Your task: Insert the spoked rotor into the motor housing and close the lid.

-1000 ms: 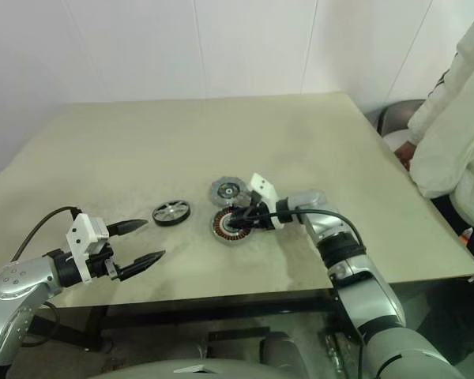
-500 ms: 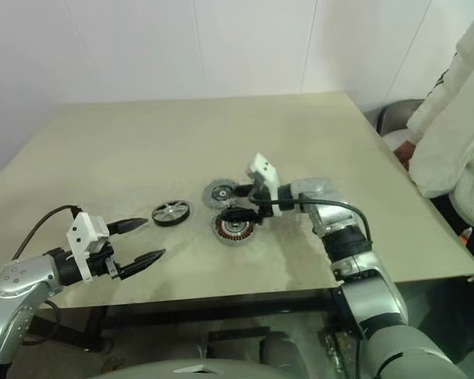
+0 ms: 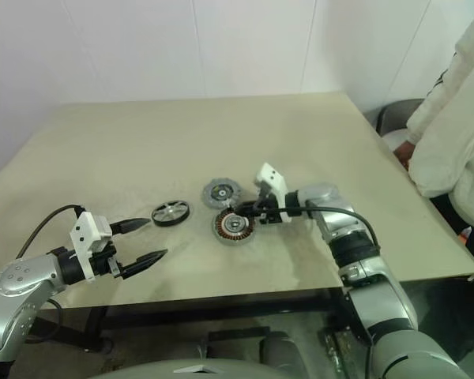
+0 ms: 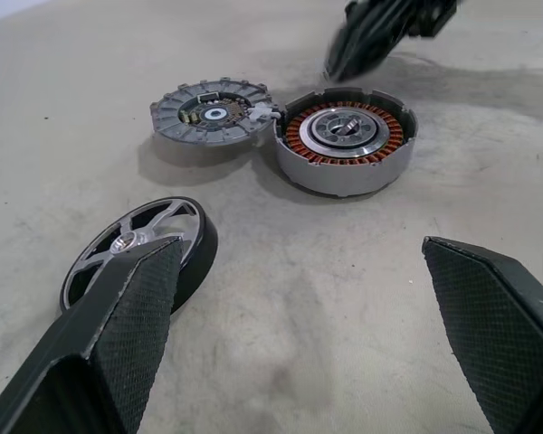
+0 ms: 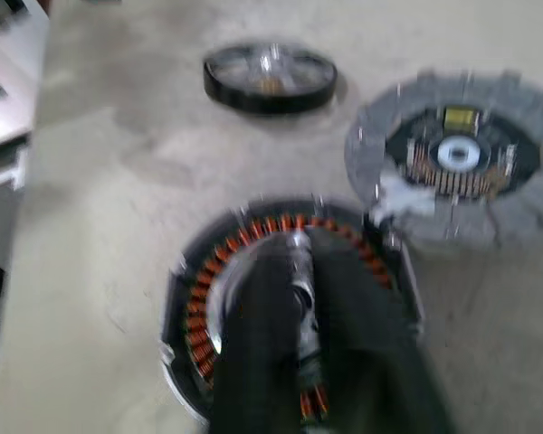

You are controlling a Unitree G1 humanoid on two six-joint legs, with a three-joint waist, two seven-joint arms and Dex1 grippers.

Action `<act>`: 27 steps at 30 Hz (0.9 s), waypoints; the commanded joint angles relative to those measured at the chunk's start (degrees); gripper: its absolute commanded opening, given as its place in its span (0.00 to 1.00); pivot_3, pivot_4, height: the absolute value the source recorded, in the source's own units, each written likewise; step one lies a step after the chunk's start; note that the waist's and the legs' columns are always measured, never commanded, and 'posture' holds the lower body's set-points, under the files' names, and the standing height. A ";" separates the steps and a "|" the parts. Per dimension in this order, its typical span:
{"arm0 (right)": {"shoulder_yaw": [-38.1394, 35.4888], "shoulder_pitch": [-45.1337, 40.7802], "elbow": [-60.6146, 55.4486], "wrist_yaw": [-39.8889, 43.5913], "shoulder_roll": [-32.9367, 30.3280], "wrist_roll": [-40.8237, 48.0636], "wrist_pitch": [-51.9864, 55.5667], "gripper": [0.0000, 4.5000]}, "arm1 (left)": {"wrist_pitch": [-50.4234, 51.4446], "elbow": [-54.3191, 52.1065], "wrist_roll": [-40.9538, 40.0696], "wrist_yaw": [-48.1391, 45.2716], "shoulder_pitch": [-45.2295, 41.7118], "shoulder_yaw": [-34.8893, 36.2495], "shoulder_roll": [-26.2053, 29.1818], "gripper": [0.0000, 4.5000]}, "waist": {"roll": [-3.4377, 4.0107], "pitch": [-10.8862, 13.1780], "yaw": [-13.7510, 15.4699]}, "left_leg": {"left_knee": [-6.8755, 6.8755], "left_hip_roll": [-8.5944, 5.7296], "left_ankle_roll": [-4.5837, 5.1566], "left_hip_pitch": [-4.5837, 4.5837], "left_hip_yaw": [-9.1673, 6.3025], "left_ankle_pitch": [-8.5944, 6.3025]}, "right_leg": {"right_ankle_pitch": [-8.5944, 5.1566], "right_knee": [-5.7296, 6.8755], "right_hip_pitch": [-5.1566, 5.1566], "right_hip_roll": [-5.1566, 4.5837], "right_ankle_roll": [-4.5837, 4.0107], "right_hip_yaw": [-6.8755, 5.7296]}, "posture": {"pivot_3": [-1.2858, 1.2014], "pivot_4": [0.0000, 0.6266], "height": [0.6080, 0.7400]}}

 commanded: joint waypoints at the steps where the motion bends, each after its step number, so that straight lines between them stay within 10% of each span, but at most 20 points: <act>1: 0.78 -0.36 1.02 -0.20 0.89 -1.23 -2.61 0.00 | -0.96 -0.79 -0.06 -0.11 -0.44 0.88 0.35 1.00 | 0.00 0.00 -0.01 | 0.00 0.00 0.00 0.00 0.00 0.00 | 0.00 0.00 0.00 0.00 0.00 0.00 | 0.52 0.00 1.00; 27: -5.51 -4.41 1.54 -0.13 1.99 3.07 0.96 0.00 | 0.36 -1.81 -0.50 0.77 -0.12 1.08 0.53 1.00 | 0.01 -0.01 0.02 | 0.00 0.00 0.00 0.02 -0.04 0.00 | 0.00 0.01 0.02 0.00 0.00 -0.01 | 0.52 0.00 1.00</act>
